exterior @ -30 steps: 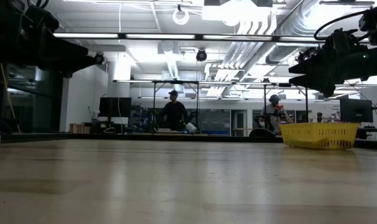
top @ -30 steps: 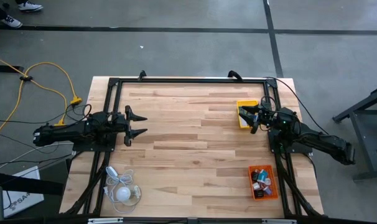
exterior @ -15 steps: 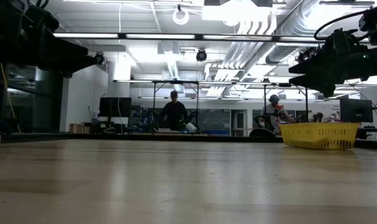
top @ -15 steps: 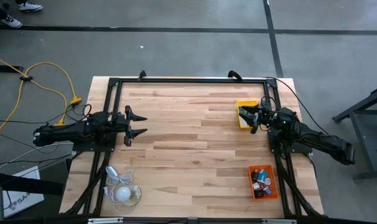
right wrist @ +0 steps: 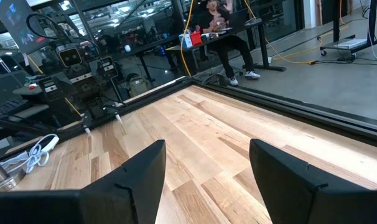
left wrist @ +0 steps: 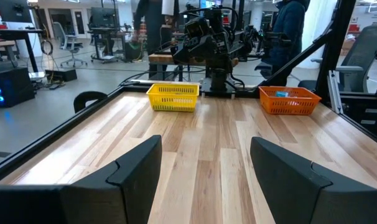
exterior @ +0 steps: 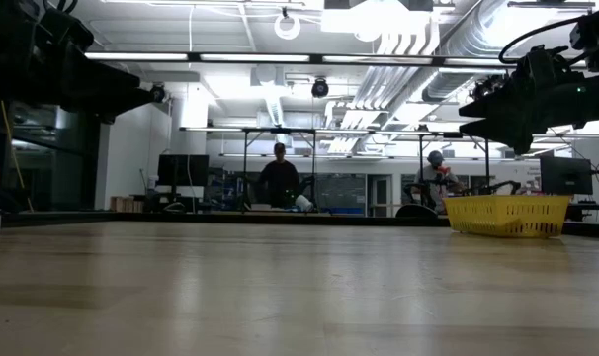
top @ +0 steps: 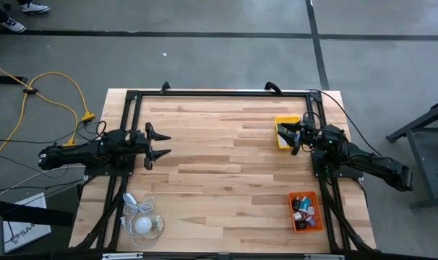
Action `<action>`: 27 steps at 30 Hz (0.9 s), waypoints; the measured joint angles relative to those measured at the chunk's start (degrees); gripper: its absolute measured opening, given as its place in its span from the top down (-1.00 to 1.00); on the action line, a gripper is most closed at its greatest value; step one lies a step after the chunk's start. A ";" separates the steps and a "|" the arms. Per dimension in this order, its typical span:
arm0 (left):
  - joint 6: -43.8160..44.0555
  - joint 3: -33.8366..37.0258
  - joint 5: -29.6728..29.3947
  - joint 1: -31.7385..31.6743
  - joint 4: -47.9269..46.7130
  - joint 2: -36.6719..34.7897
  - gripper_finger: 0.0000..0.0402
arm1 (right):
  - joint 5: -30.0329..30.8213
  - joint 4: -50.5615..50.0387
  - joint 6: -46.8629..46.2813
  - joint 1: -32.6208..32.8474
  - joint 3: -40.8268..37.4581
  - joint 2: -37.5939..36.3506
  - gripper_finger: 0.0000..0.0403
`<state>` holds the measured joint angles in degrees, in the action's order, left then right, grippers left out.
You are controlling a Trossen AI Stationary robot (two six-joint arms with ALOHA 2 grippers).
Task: Pick & Place Office items
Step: Return to Home position
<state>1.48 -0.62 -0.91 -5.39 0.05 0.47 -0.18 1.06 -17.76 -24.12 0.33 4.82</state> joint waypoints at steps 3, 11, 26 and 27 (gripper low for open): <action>-0.02 0.00 0.00 0.00 0.00 0.00 -0.19 | -0.01 0.00 0.00 0.00 0.01 0.00 -0.09; -0.02 0.00 0.00 0.00 0.00 0.00 -0.19 | 0.00 0.00 0.02 0.00 0.00 0.02 -0.09; -0.02 0.00 0.00 0.00 0.00 0.00 -0.19 | 0.00 0.00 0.00 0.00 0.01 0.01 -0.09; -0.02 0.00 0.00 0.00 0.00 0.00 -0.19 | -0.01 -0.02 0.02 0.00 -0.01 0.02 -0.09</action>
<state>1.46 -0.62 -0.91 -5.39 0.05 0.47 -0.18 1.04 -17.74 -24.12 0.32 4.84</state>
